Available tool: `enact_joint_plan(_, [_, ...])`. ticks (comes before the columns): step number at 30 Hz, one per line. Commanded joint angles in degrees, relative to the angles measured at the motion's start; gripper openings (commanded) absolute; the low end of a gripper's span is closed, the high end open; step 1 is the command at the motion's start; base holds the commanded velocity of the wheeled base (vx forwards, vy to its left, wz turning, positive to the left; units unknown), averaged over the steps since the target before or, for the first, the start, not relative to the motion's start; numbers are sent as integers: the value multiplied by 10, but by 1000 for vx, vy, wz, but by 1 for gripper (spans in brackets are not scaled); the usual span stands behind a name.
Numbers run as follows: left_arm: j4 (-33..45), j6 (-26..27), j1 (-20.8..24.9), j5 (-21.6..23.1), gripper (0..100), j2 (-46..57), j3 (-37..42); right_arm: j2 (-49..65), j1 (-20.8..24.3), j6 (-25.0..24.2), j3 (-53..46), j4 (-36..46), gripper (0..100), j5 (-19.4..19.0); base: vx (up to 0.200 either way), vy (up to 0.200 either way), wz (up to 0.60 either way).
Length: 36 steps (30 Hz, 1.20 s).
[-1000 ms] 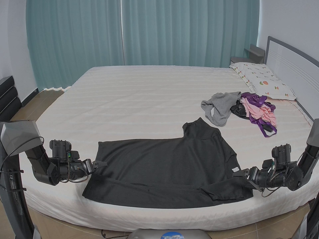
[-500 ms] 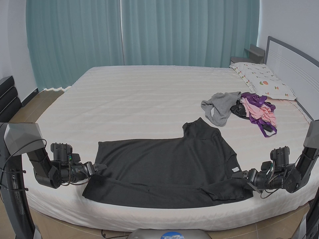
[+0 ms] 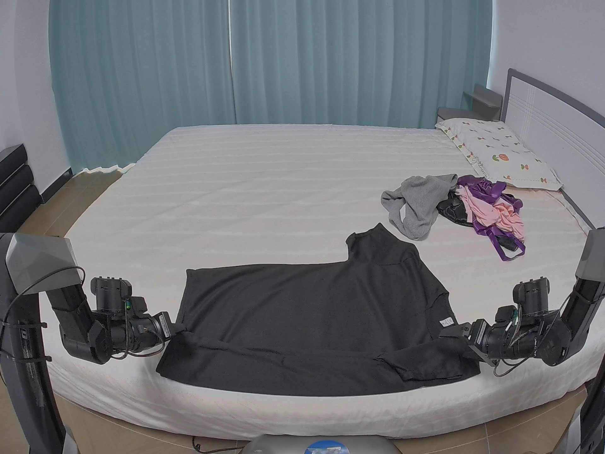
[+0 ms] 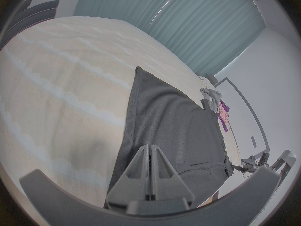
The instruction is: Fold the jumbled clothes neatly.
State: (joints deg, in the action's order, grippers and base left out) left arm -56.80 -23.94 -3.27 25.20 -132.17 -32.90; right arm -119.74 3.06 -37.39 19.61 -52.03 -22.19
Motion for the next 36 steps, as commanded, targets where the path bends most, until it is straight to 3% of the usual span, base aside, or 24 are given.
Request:
enact_joint_plan(1, [-9, -1, -2, -1, 0, 9, 18, 2, 0, 1, 1, 0, 100, 0, 0, 0, 0])
enact_joint_plan(7, [-13, -2, -2, -1, 0, 30, 35, 6, 0, 30, -12, -29, 100, 9, 0, 0, 0])
enact_joint_plan(16, [-13, -2, -2, -1, 0, 37, 44, -45, -12, 116, 12, -65, 100, -5, 0, 0, 0])
enact_joint_plan(28, [-13, -23, -1, -1, 0, 39, 41, -84, -18, 133, 46, -66, 100, -55, 0, 0, 0])
enact_joint_plan(36, [-12, -23, -1, -1, 0, 44, 43, -100, -28, 144, 61, -67, 100, -59, 0, 0, 0])
